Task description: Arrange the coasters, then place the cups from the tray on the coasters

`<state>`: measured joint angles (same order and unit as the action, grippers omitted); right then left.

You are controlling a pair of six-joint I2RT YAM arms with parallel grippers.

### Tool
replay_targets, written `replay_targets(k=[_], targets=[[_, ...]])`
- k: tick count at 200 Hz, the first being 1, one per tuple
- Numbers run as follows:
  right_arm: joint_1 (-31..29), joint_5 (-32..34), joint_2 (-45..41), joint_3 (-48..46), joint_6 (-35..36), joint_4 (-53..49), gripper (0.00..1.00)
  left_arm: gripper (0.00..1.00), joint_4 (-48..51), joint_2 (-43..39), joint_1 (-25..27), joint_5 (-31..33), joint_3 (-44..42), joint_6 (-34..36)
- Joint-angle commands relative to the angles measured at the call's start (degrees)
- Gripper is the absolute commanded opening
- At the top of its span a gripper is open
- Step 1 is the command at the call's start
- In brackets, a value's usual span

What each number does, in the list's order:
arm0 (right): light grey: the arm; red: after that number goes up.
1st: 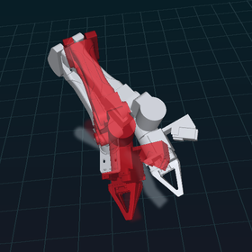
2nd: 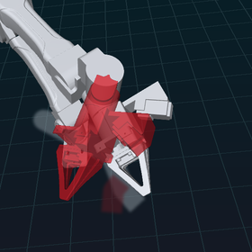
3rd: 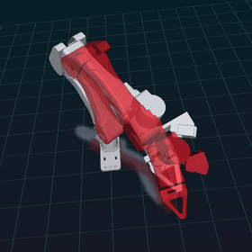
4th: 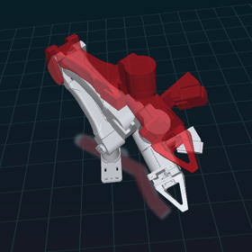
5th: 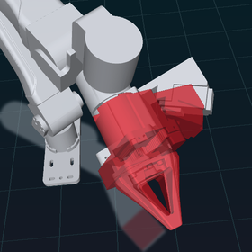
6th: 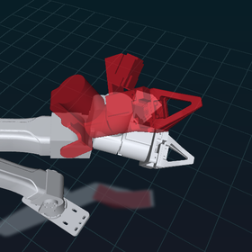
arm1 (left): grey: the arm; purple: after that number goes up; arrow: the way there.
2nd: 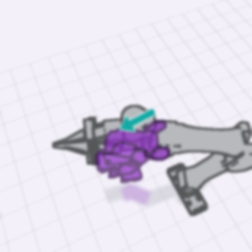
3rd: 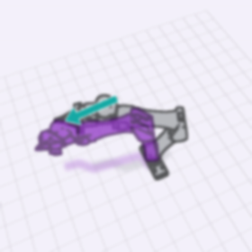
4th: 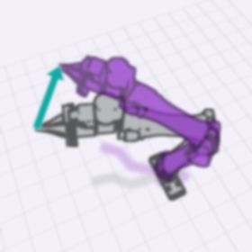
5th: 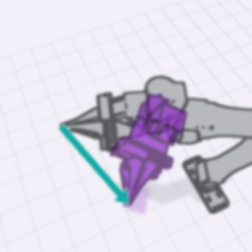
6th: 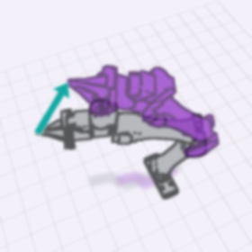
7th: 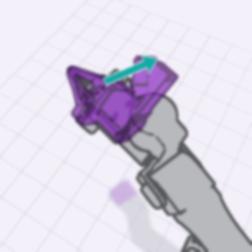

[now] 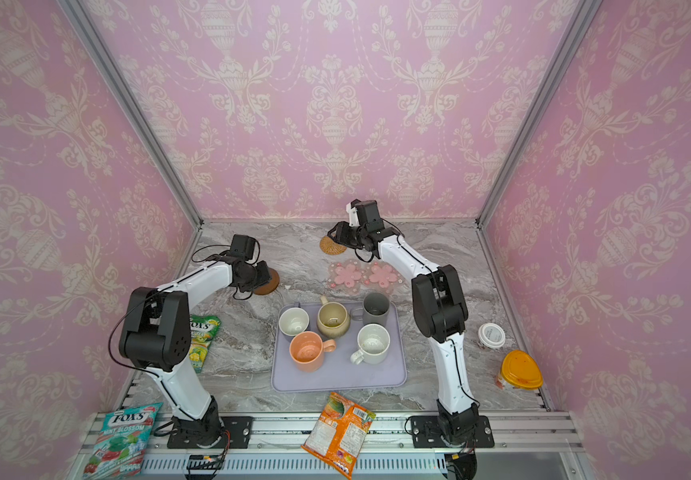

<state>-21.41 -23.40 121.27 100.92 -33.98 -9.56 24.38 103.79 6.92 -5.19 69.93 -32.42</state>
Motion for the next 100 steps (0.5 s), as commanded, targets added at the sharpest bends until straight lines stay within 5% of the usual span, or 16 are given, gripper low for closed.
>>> replay_targets(k=[1, 100], targets=[[0.54, 2.61, -8.59, -8.09, 7.15, -1.71, 0.47, 0.25, 3.02, -2.34, 0.10, 3.29, -0.52, 1.22], [2.56, 16.57, -43.52, -38.29, 17.40, -10.87, 0.60, 0.20, 5.84, 4.84, -1.13, 7.08, 7.30, 2.76]])
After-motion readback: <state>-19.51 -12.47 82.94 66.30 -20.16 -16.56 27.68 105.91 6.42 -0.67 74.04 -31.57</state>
